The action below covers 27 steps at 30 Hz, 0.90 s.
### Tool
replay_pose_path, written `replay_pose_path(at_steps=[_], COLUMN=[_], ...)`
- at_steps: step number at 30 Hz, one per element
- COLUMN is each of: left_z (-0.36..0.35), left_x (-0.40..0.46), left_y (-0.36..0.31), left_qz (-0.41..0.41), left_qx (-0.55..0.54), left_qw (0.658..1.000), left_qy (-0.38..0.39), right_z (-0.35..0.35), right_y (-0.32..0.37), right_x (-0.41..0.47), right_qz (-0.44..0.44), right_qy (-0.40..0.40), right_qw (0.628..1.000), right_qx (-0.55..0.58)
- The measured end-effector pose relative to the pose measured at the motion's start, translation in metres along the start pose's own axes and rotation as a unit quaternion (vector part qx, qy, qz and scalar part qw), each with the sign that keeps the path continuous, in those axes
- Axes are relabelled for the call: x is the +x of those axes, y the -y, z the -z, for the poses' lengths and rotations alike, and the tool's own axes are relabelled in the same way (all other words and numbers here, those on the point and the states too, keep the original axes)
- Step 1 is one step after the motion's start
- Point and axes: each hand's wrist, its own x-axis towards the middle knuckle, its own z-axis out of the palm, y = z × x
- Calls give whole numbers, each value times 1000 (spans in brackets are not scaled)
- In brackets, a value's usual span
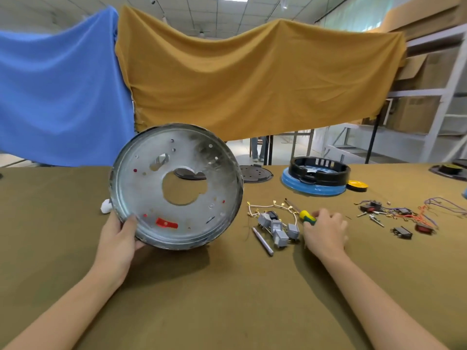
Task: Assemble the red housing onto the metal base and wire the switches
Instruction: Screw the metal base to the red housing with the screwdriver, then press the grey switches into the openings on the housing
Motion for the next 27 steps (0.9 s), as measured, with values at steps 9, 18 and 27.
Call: replay_pose_path(at_steps=[9, 18, 27], left_z=[3, 13, 12], left_x=[-5, -1, -1], left_y=[-9, -7, -26], left_qz=[-157, -181, -4], left_qx=[82, 96, -31], left_qw=[983, 970, 966], left_qy=[-56, 133, 255], right_z=[35, 10, 11], right_y=[83, 90, 80], right_x=[-73, -65, -57], right_qz=[146, 32, 127], right_qy=[182, 370, 376], right_qw=[887, 735, 667], right_qx=[398, 567, 630])
